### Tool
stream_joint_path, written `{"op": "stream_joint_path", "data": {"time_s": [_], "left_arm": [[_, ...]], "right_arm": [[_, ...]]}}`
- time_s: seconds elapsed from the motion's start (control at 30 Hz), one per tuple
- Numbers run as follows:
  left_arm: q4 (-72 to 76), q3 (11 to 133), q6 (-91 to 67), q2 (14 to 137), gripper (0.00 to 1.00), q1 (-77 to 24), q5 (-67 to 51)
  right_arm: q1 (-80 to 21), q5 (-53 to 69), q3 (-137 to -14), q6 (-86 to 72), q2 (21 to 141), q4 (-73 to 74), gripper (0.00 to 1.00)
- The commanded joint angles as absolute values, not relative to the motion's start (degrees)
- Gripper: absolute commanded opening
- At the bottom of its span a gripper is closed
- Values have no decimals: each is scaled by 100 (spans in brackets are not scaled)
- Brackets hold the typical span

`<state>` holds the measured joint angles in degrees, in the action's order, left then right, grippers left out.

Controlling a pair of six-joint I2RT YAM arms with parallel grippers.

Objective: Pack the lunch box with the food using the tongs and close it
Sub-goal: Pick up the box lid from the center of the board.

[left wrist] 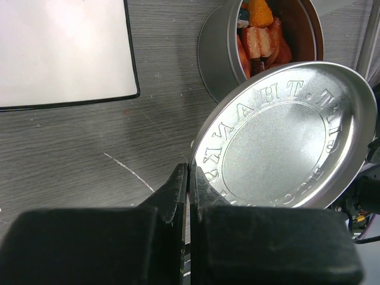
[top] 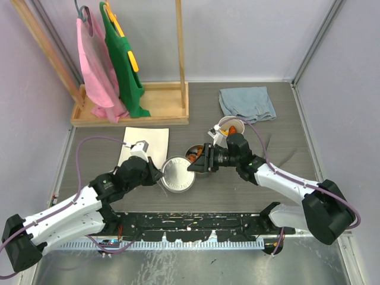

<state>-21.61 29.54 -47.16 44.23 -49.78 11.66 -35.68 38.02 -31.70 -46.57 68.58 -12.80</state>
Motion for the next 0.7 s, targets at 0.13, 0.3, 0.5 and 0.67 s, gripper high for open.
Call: {"op": "stream_joint_path", "data": {"time_s": [0.13,0.3,0.5,0.67], "left_arm": [[-1594,2991,-4772,4579,0,-4997,1199],[-1484,3010,-4781,4648,0,-4993,1137],[-1408,3048,-4764,4691,1,-4993,1064],[-1440,3067,-4780,4715,14,-4992,1080]], "right_arm": [[-3647,4179,-3552,-4791,6816,-1939,38],[-3706,3794,-3874,-4370,6792,-1203,32],[-3937,3423,-4207,-4013,6855,-551,30],[-4140,2704,-4555,-3653,6753,100,26]]}}
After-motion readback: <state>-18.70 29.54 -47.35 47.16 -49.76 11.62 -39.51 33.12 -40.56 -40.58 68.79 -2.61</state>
